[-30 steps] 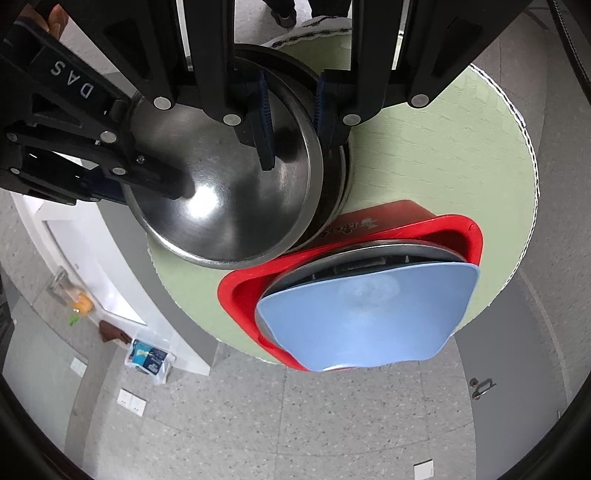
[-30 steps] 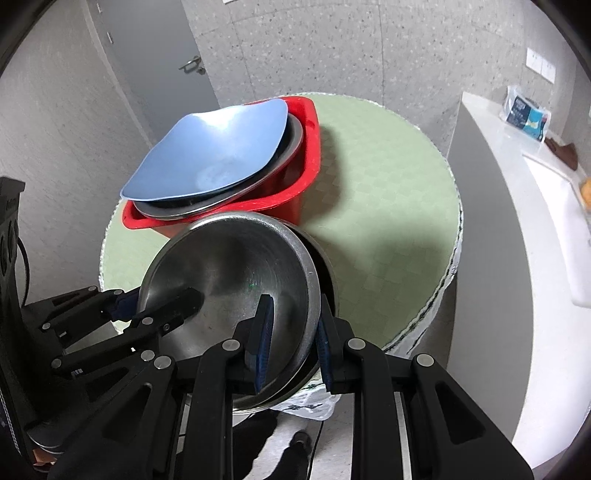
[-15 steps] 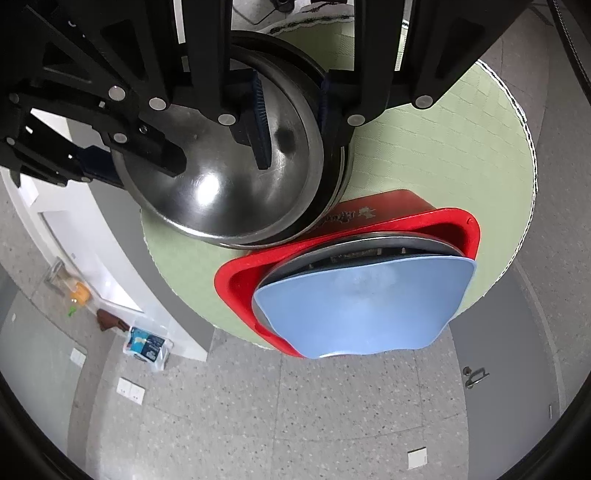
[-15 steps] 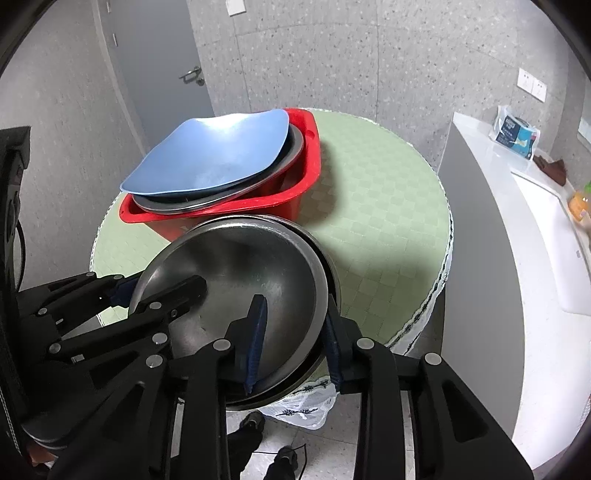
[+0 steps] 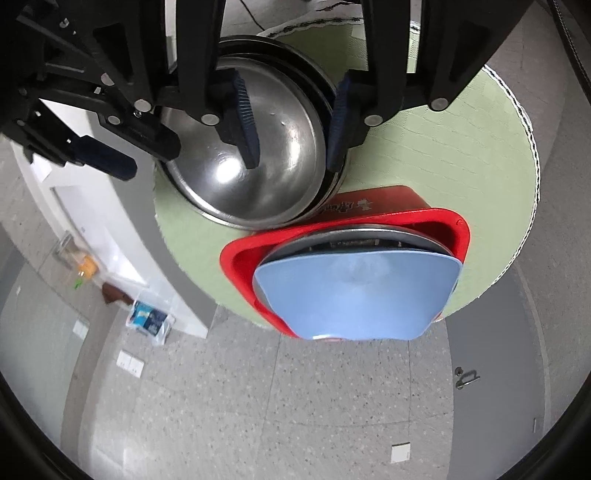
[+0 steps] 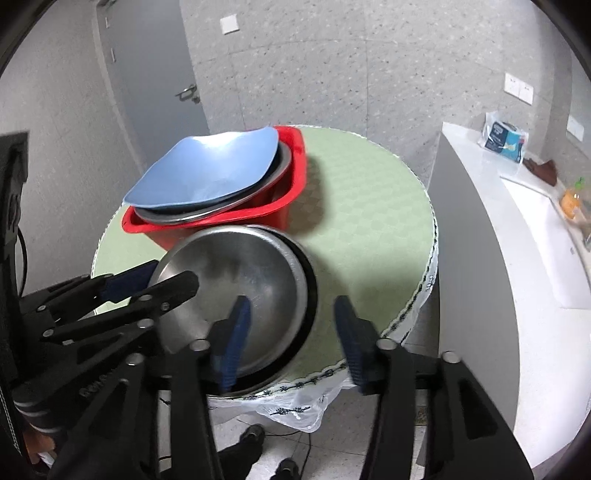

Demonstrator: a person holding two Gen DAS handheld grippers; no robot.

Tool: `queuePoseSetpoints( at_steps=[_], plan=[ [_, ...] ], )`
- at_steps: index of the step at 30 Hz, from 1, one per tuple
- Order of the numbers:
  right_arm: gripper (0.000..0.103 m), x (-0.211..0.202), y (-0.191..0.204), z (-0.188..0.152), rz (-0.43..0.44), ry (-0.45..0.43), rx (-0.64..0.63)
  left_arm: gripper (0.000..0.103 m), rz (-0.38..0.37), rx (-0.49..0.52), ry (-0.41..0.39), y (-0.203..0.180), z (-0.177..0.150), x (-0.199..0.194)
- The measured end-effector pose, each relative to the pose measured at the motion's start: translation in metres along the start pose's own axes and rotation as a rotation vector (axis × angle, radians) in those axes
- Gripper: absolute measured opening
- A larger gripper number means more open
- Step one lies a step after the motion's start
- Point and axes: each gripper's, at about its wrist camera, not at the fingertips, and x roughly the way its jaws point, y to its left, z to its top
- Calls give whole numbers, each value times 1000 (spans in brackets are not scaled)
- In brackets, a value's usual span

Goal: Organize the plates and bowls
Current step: 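Lower the small steel bowl into the medium steel bowl and open both grippers, then grasp the rims of the nested steel bowls with both grippers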

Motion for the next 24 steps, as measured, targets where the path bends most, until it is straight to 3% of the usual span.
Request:
queuePoseSetpoints(
  at_steps=[1,3,5,11,24],
  plan=[
    [60,-1,-3,-1,4,-6,14,53,23,-2,-12,1,0,-3],
    [61,-3,-11,-3,17,-14,48,82,82,-21,-78,5,-3,-13],
    [64,-5,-19,-6,49,-28,90,91,89,-52,-142,10,-9,-25],
    [69,-4,-23,-14,91,-38,148,95,108,-73,-173,9,-24,-36],
    [73,17,-39,-27,173,33,310,99,159,-94,-88,6,-25,-29]
  ],
)
